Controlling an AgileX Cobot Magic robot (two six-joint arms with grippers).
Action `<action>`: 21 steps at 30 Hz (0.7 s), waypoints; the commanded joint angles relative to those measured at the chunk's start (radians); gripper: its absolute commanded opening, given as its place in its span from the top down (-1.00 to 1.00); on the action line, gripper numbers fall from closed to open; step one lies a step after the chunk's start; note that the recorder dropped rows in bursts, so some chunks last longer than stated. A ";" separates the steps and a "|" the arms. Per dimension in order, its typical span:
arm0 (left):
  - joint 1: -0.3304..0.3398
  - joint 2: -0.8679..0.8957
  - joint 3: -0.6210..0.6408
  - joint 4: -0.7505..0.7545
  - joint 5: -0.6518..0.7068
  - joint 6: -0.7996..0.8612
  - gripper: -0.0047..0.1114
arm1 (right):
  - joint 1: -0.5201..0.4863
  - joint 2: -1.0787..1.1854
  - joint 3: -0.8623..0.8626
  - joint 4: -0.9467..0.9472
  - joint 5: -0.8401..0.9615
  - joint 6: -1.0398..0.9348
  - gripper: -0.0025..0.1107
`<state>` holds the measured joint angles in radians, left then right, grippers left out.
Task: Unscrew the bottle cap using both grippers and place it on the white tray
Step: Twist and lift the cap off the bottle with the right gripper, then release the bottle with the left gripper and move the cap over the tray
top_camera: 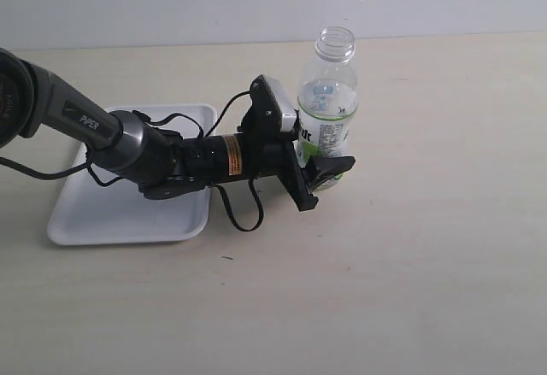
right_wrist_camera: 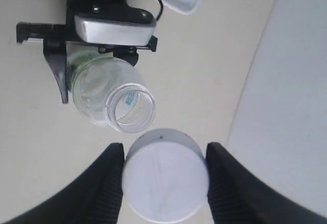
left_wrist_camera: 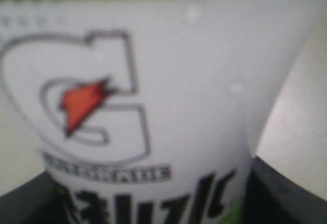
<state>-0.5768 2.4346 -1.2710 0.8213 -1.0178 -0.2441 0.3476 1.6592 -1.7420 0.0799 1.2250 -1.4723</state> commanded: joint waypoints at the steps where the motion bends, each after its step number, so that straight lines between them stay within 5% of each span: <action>1: -0.001 -0.009 -0.001 0.006 -0.008 0.004 0.92 | 0.002 -0.016 0.001 -0.068 -0.004 0.545 0.96; 7: -0.001 -0.009 -0.001 0.006 -0.030 -0.001 0.86 | 0.002 -0.016 0.001 -0.151 -0.004 0.909 0.96; 21: -0.001 -0.014 -0.001 0.010 -0.029 -0.039 -0.38 | 0.002 -0.018 0.001 -0.131 -0.004 1.018 0.96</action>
<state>-0.5768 2.4346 -1.2710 0.8249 -1.0239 -0.2535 0.3476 1.6513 -1.7420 -0.0574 1.2268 -0.4663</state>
